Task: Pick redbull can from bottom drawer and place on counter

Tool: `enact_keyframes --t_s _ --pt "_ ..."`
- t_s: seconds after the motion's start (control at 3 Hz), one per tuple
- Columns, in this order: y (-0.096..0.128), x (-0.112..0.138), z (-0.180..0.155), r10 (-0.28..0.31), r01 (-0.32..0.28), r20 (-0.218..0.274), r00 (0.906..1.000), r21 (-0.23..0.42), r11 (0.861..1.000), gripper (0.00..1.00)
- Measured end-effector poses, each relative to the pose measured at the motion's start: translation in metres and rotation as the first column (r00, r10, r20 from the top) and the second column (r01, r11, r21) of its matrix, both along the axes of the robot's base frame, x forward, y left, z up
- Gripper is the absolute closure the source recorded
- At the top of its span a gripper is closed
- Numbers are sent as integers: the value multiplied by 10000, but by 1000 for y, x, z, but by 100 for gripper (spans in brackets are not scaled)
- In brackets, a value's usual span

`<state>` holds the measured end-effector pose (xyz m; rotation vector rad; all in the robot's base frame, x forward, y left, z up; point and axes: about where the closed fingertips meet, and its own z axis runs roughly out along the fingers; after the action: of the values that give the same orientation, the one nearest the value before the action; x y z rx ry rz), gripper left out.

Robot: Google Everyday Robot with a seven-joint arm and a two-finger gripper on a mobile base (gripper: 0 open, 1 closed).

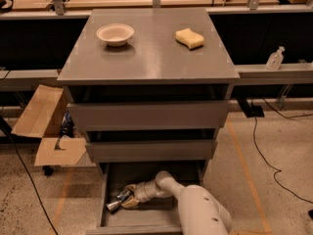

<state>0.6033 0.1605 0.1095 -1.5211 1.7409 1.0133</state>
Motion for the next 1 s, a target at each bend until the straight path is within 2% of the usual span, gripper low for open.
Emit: enact_keyframes --t_s 1.0 --pt "0 0 0 0 0 -1 10000 -2 10000 12"
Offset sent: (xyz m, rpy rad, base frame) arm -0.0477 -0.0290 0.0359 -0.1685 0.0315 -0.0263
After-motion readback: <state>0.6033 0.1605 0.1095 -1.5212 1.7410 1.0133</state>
